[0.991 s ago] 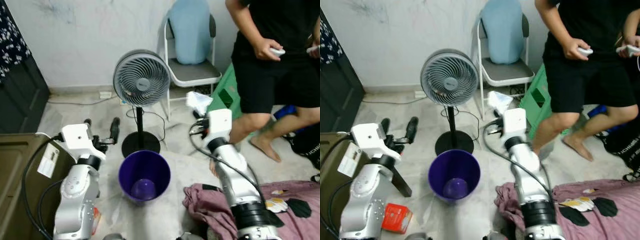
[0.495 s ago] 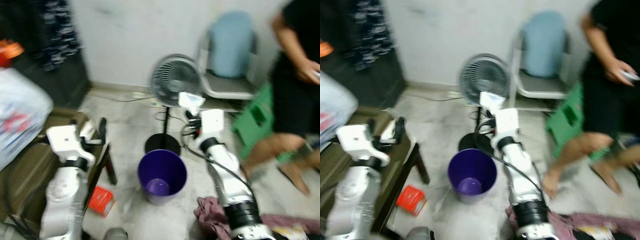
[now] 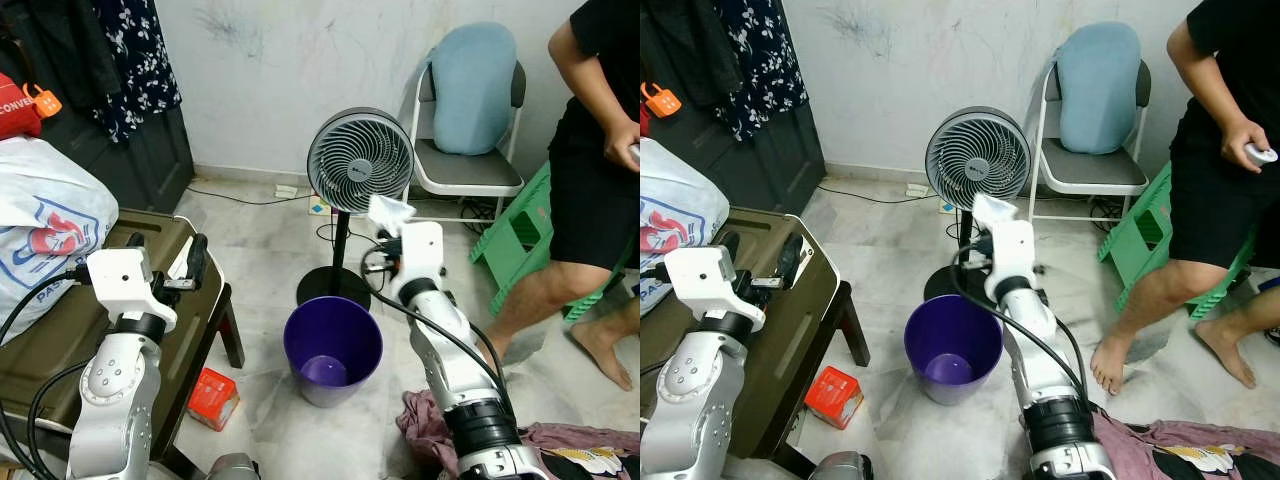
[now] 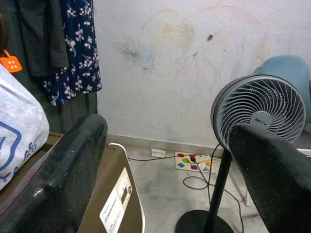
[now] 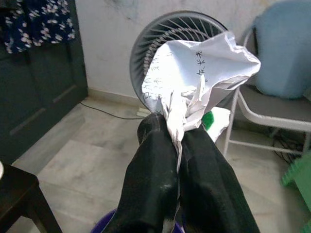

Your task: Clean up the room

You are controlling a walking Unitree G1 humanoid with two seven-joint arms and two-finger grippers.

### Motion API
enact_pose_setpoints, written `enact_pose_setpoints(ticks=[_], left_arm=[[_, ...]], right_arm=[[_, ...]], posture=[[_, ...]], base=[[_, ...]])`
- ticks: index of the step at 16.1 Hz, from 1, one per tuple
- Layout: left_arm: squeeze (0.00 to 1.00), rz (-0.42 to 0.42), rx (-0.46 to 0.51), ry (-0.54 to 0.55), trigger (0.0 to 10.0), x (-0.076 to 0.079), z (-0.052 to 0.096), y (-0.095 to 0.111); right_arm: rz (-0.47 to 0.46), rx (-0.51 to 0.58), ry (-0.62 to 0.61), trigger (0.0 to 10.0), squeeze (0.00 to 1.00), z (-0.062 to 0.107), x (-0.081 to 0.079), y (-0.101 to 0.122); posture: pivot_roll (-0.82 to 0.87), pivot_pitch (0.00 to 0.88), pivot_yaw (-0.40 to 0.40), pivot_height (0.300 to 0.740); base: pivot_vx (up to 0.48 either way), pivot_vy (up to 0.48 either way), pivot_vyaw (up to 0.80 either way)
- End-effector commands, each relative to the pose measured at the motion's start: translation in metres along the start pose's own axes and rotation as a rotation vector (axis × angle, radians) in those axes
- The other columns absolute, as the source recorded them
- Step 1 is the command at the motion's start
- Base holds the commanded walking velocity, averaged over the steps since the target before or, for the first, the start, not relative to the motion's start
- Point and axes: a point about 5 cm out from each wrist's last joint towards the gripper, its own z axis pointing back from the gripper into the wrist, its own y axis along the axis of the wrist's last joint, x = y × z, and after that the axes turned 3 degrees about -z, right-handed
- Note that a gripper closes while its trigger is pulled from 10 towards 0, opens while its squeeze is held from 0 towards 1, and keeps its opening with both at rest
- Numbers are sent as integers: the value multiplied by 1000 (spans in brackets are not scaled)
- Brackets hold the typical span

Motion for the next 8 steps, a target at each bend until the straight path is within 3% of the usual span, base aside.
enact_pose_setpoints(ticks=[1,8], left_arm=[[0,-15,2,-23,10000,2,0,2],[0,-16,0,-25,10000,2,0,3]], right_arm=[[-9,-16,-17,10000,0,0,1,-2],[-8,-24,-28,10000,0,0,1,-2]], posture=[[94,26,-24,740],[94,26,-24,740]], base=[[0,0,0],[0,0,0]])
